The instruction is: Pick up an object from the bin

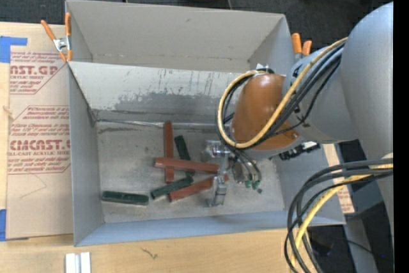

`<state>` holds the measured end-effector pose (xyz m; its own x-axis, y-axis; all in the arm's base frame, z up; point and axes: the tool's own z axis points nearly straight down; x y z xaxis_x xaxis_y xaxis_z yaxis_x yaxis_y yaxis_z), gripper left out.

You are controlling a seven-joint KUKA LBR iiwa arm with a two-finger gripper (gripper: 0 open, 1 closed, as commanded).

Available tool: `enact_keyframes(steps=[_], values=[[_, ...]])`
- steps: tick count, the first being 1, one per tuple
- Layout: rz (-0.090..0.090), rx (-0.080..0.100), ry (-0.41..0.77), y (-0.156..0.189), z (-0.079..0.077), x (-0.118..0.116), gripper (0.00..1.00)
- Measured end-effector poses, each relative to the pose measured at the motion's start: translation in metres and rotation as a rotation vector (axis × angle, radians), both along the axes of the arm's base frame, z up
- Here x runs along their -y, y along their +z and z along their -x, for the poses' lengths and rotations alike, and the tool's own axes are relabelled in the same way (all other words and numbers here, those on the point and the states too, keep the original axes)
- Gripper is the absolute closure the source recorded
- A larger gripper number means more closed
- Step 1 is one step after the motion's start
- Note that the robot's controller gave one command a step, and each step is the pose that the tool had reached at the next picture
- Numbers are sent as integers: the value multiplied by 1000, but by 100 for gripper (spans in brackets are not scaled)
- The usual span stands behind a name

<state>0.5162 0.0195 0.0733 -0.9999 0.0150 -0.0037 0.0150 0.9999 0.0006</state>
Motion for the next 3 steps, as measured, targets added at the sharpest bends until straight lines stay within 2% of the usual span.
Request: enact_keyframes(steps=[1, 2, 3], values=[[1, -3, 80, -10, 6, -4, 0], [0, -6, 77, -3, 4, -30, 100], [0, -6, 77, -3, 4, -30, 100]])
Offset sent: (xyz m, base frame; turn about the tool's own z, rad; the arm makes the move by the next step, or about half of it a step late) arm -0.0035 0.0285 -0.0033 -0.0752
